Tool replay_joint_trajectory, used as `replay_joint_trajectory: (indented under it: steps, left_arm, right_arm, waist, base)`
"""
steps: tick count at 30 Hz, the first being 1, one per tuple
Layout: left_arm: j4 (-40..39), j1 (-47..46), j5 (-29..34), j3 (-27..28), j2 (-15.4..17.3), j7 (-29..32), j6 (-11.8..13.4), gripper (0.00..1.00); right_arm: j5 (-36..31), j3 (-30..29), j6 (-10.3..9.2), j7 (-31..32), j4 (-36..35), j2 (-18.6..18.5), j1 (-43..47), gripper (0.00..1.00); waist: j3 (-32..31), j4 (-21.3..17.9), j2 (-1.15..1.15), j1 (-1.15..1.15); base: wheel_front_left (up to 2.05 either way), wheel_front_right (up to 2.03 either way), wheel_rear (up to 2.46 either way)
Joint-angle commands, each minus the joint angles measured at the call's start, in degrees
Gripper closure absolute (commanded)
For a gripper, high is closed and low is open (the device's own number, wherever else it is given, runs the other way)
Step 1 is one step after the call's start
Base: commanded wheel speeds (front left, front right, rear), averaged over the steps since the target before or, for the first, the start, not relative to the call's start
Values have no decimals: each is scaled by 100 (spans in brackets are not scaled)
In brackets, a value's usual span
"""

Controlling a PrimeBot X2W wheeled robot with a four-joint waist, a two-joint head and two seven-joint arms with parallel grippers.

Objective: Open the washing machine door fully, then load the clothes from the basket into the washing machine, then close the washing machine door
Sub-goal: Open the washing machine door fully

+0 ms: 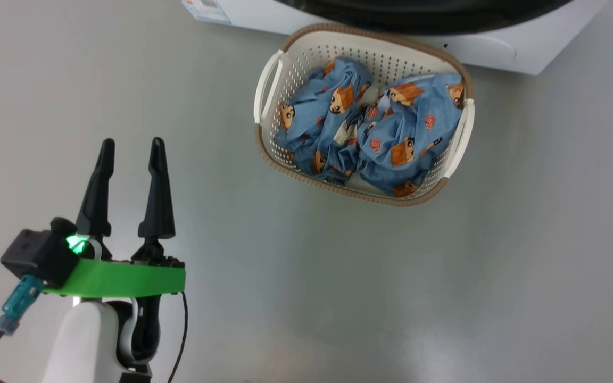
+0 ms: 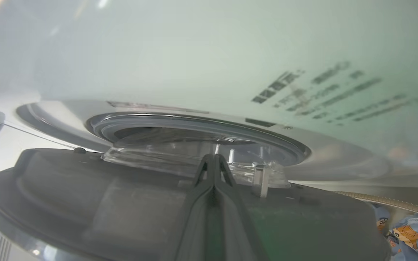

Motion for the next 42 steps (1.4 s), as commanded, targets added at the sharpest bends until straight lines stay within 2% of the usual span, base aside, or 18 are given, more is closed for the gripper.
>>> replay_joint_trajectory:
  steps: [1,24,42]
  left_arm:
    - [-60,66,37,228,177,-36,-13,0]
    - [304,746,199,394,182,-36,-13,0]
    - [559,1256,292,604,207,-36,-13,0]
  right_arm:
    - [111,99,44,161,-219,234,232,100]
    - [507,471,44,1223,-563,551,1897,100]
    - [723,619,44,1474,-772,916,3007,100]
  waist:
    - [-149,-44,0,0]
    - [-1610,-115,0,0]
    - [-2415,282,0,0]
  base:
    - [0,0,0]
    - [0,0,0]
    - [0,0,0]
